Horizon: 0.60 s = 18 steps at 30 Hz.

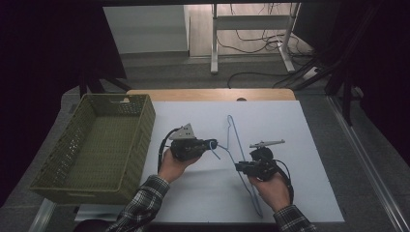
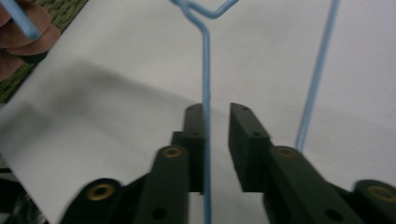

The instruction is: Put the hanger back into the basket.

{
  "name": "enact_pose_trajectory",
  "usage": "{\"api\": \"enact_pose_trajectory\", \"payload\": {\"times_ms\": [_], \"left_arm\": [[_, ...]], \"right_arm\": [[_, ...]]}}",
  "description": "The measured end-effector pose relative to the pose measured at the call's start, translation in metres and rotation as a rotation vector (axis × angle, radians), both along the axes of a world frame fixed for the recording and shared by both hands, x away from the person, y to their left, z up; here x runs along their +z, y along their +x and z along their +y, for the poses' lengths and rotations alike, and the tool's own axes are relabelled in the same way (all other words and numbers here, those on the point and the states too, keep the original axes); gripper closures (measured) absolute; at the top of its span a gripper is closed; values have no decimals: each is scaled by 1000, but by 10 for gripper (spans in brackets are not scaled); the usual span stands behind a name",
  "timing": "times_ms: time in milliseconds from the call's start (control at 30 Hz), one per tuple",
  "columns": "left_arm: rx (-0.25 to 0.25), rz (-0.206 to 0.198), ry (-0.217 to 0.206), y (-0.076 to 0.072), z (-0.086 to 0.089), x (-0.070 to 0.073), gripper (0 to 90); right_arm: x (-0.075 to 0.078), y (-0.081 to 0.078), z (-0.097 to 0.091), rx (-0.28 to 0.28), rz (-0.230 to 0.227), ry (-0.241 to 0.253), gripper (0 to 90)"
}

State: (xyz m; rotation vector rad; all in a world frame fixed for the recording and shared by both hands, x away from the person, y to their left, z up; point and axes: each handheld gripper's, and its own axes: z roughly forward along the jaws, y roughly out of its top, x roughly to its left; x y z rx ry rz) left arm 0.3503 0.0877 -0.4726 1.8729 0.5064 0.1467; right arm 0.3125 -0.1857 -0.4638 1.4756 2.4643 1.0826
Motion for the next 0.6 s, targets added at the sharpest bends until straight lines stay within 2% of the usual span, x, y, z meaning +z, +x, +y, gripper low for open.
{"api": "enact_pose_trajectory", "payload": {"times_ms": [100,133,200,233,267,300,333,433,467,600], "left_arm": [[-4,-8,9,-1,-2,3,850],[-4,-8,9,-1,-2,3,850],[-7,-12,12,-1,-3,4,850],[-7,-12,12,-1,-3,4,850],[-8,-13,12,-1,-3,5,850],[-7,-12,13,-1,-4,5,850],[-9,-12,12,-1,-5,6,850],[-11,-12,12,-1,-5,6,851],[-14,-13,13,-2,-7,7,851],[-11,-24,7,-3,-9,8,847]], "right_arm": [[6,-1,5,3,-53,-51,657],[6,-1,5,3,-53,-51,657],[7,-2,16,15,-88,-107,646],[7,-2,16,15,-88,-107,646],[6,-2,24,16,-115,-165,659],[6,-2,24,16,-115,-165,659],[4,-1,32,17,-133,-224,694],[3,-1,37,18,-139,-253,747],[1,-1,39,12,-136,-282,833],[1,-1,40,-7,-131,-293,868]]}}
